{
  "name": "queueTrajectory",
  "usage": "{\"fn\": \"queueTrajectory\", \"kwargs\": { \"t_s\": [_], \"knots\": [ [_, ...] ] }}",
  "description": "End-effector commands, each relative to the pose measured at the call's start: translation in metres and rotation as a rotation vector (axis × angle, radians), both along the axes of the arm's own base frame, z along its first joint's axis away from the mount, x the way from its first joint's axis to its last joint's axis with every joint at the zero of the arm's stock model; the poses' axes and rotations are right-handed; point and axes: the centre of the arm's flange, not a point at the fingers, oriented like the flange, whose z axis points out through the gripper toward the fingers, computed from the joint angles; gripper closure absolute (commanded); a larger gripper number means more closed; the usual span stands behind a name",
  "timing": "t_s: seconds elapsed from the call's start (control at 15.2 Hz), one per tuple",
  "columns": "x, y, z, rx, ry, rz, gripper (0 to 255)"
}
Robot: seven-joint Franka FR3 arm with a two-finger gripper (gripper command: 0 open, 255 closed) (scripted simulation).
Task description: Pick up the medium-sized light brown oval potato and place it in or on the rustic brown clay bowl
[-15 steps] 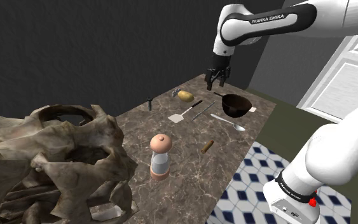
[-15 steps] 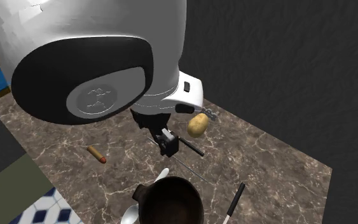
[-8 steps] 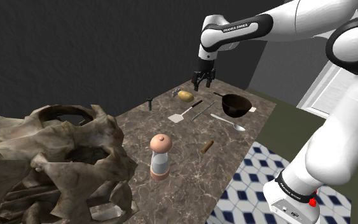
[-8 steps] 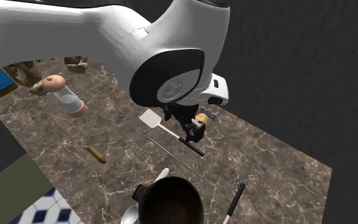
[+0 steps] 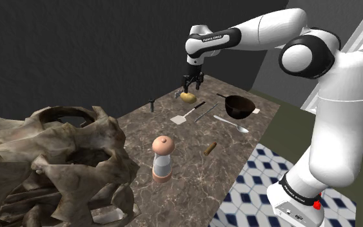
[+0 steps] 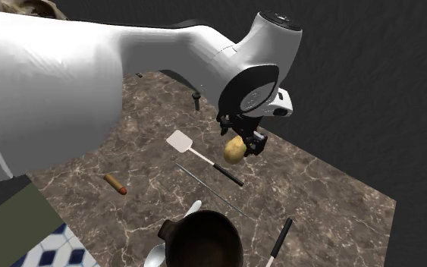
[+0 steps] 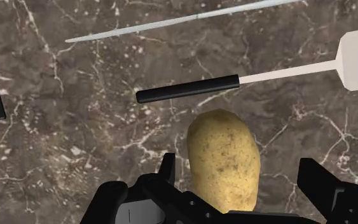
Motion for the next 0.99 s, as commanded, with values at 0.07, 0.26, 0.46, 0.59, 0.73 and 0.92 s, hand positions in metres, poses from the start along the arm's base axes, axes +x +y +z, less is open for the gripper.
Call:
{"fn": "queueTrajectory", "kwargs": {
  "t_s": [0.07,0.26,0.46,0.59,0.73,0.92],
  "knots": [
    [0.033,-0.002,-0.019,0.002,0.001,0.006,0],
    [0.031,-0.001,-0.035,0.002,0.001,0.006,0],
    [0.029,0.0,-0.051,0.002,0.001,0.006,0],
    [0.029,0.0,-0.059,0.002,0.001,0.006,0],
    [0.029,0.0,-0.059,0.002,0.001,0.006,0],
    [0.029,0.0,-0.059,0.002,0.001,0.006,0]
  ]
}}
